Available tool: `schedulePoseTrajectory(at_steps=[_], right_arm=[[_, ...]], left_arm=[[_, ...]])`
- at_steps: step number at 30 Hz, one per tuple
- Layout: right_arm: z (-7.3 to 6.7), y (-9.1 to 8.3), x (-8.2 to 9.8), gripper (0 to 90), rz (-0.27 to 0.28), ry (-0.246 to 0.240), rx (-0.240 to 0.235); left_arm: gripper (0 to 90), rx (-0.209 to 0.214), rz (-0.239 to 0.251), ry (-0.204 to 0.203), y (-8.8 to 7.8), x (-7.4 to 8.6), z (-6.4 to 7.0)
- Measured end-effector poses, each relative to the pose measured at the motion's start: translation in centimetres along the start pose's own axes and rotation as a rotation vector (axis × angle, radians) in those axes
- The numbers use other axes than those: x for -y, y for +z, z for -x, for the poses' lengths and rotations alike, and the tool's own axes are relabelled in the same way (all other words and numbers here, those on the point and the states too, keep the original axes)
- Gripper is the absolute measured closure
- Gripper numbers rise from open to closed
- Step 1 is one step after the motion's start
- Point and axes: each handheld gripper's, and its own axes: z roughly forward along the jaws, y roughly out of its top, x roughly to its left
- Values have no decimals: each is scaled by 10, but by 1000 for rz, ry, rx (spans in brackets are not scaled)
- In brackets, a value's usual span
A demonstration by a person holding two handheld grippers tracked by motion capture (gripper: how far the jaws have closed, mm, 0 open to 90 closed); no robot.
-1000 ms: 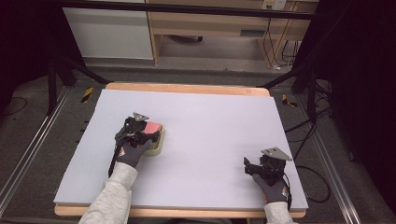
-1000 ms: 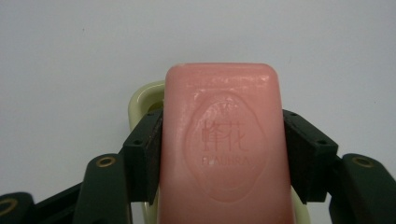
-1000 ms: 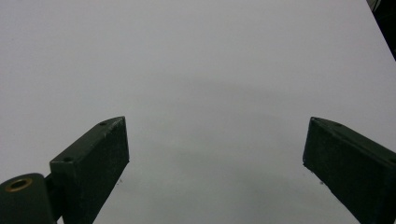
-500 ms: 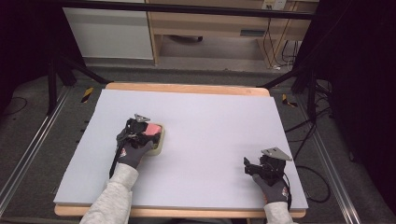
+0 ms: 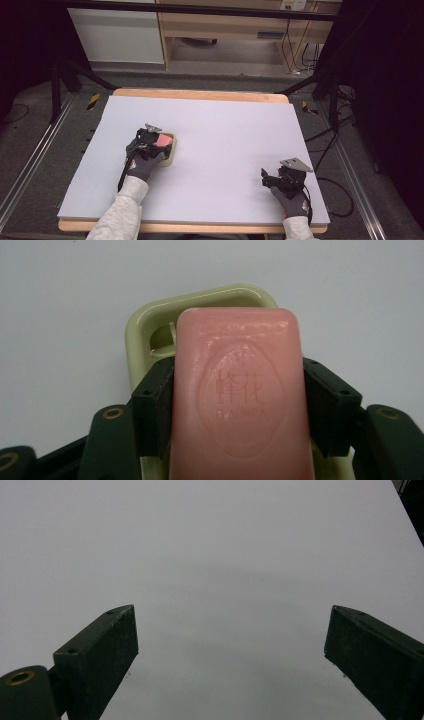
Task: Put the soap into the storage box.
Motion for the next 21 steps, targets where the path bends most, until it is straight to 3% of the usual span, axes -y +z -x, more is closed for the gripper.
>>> schedulePoseTrajectory(at_steps=[14,21], right_arm=[[0,0,0,72,2,-1,-2],[0,0,0,71,1,-1,0]], left_arm=[[363,-5,0,-7,0,2,0],[320,9,45,-5,-14,2,-2]])
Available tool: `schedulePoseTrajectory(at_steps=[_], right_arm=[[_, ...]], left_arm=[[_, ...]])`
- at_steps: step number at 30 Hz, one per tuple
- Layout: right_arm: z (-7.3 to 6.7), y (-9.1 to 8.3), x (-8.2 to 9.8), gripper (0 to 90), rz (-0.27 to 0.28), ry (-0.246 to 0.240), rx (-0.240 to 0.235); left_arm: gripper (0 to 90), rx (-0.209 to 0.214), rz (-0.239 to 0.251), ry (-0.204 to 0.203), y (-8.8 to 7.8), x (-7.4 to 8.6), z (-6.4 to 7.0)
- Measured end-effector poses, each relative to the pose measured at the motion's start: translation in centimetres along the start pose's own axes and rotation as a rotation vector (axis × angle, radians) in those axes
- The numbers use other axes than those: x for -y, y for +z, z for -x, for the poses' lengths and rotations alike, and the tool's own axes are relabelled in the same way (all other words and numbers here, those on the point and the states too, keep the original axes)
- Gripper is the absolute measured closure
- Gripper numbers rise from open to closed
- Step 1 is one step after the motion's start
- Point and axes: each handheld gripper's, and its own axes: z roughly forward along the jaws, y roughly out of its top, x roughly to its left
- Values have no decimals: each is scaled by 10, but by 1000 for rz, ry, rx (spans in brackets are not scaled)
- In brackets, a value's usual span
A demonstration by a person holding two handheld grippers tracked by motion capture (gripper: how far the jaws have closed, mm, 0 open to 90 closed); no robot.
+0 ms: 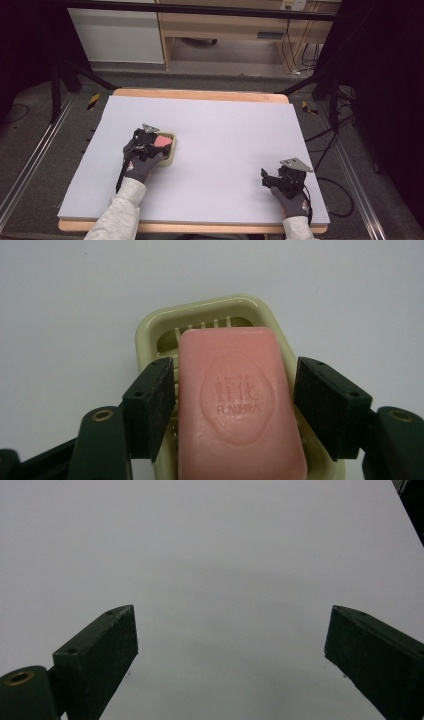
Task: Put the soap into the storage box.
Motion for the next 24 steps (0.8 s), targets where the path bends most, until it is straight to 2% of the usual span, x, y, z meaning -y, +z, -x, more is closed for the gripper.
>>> schedulePoseTrajectory(at_steps=[8,12,15,17,24], right_arm=[[0,0,0,72,1,7,-1],[1,0,0,68,5,5,4],[2,1,1,66,3,6,8],[3,1,1,65,0,13,10],[8,0,3,62,5,20,25]], left_arm=[[282,19,59,28,-20,4,-3],[265,56,83,53,-30,10,-5],[256,104,114,38,-38,15,-9],[249,122,122,38,-43,18,-10],[247,106,133,50,-52,29,-16]])
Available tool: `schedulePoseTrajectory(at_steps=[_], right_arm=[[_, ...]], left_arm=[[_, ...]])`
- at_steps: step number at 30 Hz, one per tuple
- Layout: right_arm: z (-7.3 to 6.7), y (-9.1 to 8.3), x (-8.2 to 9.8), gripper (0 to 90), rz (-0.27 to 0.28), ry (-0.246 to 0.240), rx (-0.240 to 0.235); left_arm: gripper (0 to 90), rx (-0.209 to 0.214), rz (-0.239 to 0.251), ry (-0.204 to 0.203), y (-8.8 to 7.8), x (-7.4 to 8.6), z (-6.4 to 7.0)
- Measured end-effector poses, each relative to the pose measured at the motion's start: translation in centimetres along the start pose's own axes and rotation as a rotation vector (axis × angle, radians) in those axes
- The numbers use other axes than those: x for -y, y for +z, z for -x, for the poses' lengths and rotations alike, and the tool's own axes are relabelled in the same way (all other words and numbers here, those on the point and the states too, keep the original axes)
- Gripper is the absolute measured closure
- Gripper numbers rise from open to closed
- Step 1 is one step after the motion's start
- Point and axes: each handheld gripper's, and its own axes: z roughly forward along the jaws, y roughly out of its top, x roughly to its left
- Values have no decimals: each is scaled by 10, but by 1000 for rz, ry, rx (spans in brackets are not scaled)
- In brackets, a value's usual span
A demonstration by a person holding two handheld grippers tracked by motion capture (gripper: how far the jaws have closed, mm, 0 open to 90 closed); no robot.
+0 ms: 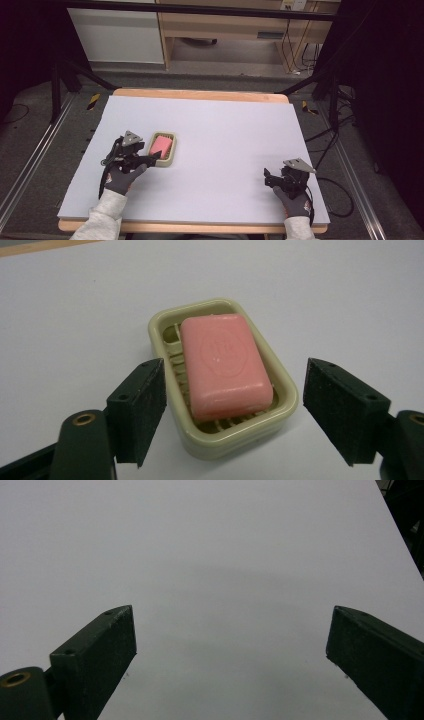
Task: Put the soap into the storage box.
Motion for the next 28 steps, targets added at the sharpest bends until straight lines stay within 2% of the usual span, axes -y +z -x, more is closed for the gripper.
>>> schedulePoseTrajectory(at_steps=[4,10,15,21,28], right_arm=[[4,1,1,62,-3,7,8],[8,3,2,63,-12,12,22],[12,4,3,63,-18,11,41],[13,4,3,63,-20,11,43],[13,4,4,62,-23,8,48]], left_arm=[[292,-16,4,19,-6,9,-3],[328,-27,28,8,-15,19,-10],[331,-42,15,2,-22,33,-18],[319,-67,11,-31,-29,53,-31],[304,-82,-26,-18,-31,69,-35]])
